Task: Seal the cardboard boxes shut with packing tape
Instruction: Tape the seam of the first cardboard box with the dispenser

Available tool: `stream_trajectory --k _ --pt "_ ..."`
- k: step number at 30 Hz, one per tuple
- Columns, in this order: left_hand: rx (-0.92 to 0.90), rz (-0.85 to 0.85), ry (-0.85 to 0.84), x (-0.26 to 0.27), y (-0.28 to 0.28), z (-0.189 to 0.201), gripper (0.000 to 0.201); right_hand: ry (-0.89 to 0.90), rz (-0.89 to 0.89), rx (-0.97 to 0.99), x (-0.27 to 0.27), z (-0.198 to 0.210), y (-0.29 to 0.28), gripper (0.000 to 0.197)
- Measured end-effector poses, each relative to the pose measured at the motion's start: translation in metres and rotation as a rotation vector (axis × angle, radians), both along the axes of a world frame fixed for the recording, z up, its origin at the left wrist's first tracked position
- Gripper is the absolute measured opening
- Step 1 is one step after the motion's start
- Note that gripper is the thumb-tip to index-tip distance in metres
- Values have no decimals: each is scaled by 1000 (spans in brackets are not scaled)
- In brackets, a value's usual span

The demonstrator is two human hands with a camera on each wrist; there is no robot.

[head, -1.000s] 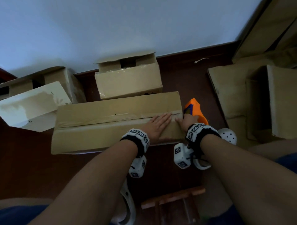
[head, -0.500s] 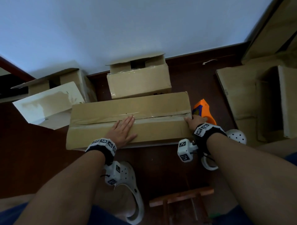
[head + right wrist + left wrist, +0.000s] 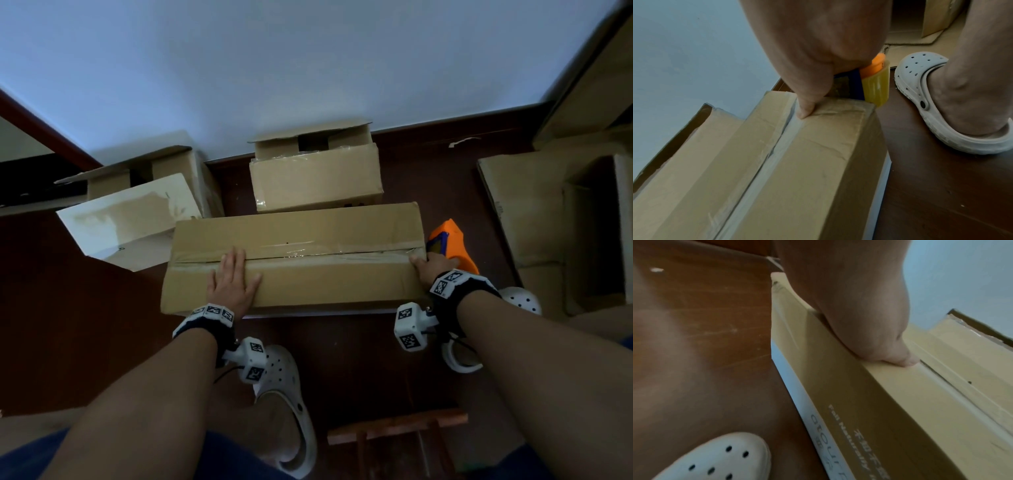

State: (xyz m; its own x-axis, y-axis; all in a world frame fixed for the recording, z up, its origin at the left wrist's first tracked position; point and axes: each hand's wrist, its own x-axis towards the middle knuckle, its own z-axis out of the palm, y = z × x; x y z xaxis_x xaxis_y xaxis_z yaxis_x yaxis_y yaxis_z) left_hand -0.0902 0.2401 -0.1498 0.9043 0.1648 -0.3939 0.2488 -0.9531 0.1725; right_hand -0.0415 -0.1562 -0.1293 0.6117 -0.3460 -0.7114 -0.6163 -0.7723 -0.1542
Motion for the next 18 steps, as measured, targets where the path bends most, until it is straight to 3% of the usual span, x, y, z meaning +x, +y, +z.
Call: stream_trajectory --k 3,6,8,12,14,18 --pt "-3 263 -54 2 12 1 72 -4 44 -22 -3 1 0 47" --pt "11 294 -64 5 33 -1 73 -50 37 -1 -4 4 4 39" --pt "6 406 -99 10 43 1 74 -62 42 -20 -4 6 6 36" --pt "3 531 -113 25 66 7 70 -24 91 -80 -7 4 6 42" --pt "-28 603 -115 38 78 10 67 -79 22 -27 -7 -2 4 45" --pt "-19 709 -69 53 90 8 65 -30 28 -39 -8 11 10 41"
